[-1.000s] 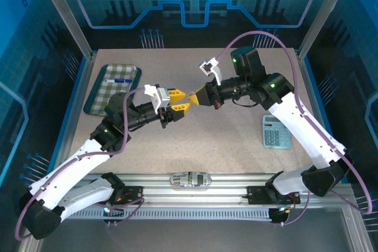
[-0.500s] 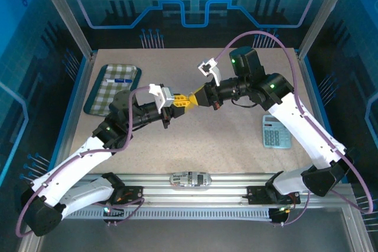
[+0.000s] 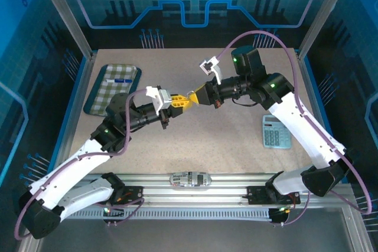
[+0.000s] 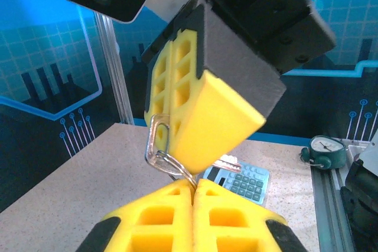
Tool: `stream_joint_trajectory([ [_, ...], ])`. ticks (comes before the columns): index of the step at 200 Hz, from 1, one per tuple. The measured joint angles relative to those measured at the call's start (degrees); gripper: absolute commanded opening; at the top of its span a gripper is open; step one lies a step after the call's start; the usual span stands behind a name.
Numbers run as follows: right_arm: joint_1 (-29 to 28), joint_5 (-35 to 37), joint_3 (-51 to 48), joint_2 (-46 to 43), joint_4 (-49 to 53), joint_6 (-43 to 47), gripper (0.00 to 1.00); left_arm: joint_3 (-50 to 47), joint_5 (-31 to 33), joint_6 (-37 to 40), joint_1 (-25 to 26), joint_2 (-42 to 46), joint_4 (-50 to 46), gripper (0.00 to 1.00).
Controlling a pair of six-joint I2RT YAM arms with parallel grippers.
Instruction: Remove the keys from the keyring
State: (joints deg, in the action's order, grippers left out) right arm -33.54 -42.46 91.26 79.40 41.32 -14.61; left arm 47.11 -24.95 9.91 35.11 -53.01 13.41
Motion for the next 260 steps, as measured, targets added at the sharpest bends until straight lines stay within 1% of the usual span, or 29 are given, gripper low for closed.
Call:
stream_joint_trajectory([
  [48, 0.72, -3.63, -1.62, 0.13, -1.77, -2.47, 0.0, -2.12, 0.35, 1.73, 0.0, 2.05, 2.05, 0.0],
  [99, 0.87, -3.26, -1.6, 0.11, -1.44, -2.45, 0.0, -4.61, 2.12, 2.93, 0.04, 2.47, 4.94, 0.0],
  [106, 0.87, -2.93, -1.57, 0.11, -1.07, -2.16, 0.0, -4.92, 2.47, 2.95, 0.04, 2.47, 5.14, 0.06],
  [116, 0.85, -2.49, -1.42, 0.11, -0.44, -1.62, 0.0, -5.25, 2.89, 2.99, 0.09, 2.45, 5.4, 0.13],
  [125, 0.81, -2.19, -1.03, 0.11, 0.33, -1.05, 0.0, -5.38, 3.39, 2.99, 0.24, 2.38, 5.4, 0.23],
  [136, 0.76, -1.57, -0.13, 0.11, 0.81, -0.48, 0.0, -5.73, 4.0, 2.91, 0.26, 2.36, 5.11, 0.25],
  [161, 0.72, -0.87, 1.75, 0.04, 0.92, 0.63, 0.0, -6.03, 4.9, 2.4, 0.26, 2.29, 3.91, 0.34],
  [218, 0.61, 0.46, 2.69, 0.0, 2.25, 1.88, 0.0, -5.99, 5.22, 1.57, 0.26, 2.47, 3.17, 0.37],
  [260, 0.55, 0.48, 3.26, 0.0, 2.4, 2.27, 0.0, -4.9, 4.55, 0.52, 0.31, 2.47, 2.75, 0.42],
])
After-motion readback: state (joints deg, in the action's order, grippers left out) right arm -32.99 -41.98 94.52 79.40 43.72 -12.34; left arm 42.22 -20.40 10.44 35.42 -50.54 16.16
